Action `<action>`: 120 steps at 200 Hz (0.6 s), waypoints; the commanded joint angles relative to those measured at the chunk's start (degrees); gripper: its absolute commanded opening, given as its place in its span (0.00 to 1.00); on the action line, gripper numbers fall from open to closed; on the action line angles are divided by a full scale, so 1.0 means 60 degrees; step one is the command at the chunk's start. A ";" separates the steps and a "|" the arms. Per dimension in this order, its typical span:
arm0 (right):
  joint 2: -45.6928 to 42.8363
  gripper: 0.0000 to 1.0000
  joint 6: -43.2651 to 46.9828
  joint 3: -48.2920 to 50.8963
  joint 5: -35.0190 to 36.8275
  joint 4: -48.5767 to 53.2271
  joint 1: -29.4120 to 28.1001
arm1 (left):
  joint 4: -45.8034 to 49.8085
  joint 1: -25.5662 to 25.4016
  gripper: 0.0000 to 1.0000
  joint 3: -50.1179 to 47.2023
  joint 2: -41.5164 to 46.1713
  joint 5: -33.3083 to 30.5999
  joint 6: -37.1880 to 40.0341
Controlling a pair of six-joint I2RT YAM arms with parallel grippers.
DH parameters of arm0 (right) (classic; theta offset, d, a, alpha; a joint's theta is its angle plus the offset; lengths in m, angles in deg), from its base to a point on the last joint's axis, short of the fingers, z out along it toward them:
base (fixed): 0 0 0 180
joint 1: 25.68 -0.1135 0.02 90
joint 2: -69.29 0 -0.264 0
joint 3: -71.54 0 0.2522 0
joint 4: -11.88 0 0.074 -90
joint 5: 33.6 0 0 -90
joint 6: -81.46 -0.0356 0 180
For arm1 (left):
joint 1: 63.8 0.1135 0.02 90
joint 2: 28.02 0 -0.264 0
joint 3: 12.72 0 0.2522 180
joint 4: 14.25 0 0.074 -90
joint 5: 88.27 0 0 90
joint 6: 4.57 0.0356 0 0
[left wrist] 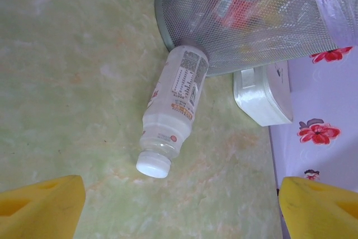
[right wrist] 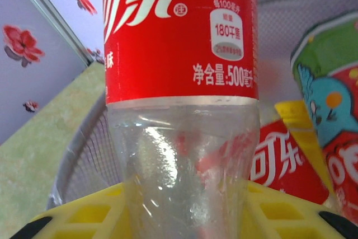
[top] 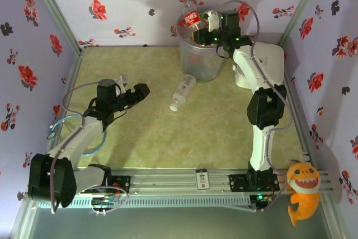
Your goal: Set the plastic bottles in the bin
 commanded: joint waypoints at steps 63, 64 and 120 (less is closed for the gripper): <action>-0.0104 0.72 0.0867 -0.0827 -0.0241 0.1617 0.0154 | -0.0183 0.0058 0.90 0.0112 -0.0296 0.0061 0.0274; -0.0110 0.73 0.0866 -0.0861 -0.0240 0.1623 0.0161 | -0.0189 0.0058 0.90 0.0111 -0.0307 0.0061 0.0269; -0.0371 0.82 0.0384 -0.1518 0.0093 0.1292 0.0155 | -0.0283 0.0054 0.90 -0.0043 -0.0273 0.0089 0.0281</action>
